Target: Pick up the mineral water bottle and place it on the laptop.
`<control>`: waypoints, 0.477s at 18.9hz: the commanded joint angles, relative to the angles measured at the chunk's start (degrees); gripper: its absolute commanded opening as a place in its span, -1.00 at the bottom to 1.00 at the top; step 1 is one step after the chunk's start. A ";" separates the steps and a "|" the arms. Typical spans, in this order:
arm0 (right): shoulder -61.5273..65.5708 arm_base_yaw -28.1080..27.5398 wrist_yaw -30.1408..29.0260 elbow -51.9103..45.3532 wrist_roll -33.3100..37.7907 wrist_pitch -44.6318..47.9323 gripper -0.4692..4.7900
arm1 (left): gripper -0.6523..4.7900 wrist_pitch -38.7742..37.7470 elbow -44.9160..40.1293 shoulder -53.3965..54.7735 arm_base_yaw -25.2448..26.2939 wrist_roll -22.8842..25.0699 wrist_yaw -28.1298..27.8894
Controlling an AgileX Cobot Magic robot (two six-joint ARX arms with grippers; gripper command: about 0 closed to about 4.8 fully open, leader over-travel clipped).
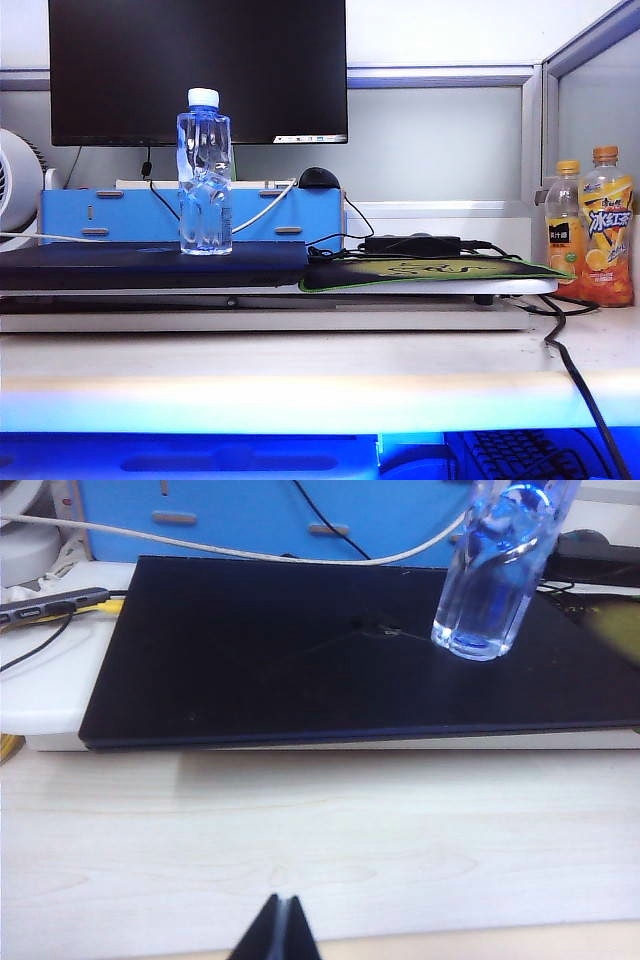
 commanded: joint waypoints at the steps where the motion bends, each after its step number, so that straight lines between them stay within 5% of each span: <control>1: -5.68 -5.42 -6.80 -7.78 9.90 2.64 -0.82 | -0.77 -0.35 0.00 -0.11 0.02 0.09 0.39; 9: -17.27 -14.16 -7.74 -22.97 11.37 -4.39 -0.82 | -0.77 -0.35 0.00 -0.11 0.02 0.07 0.33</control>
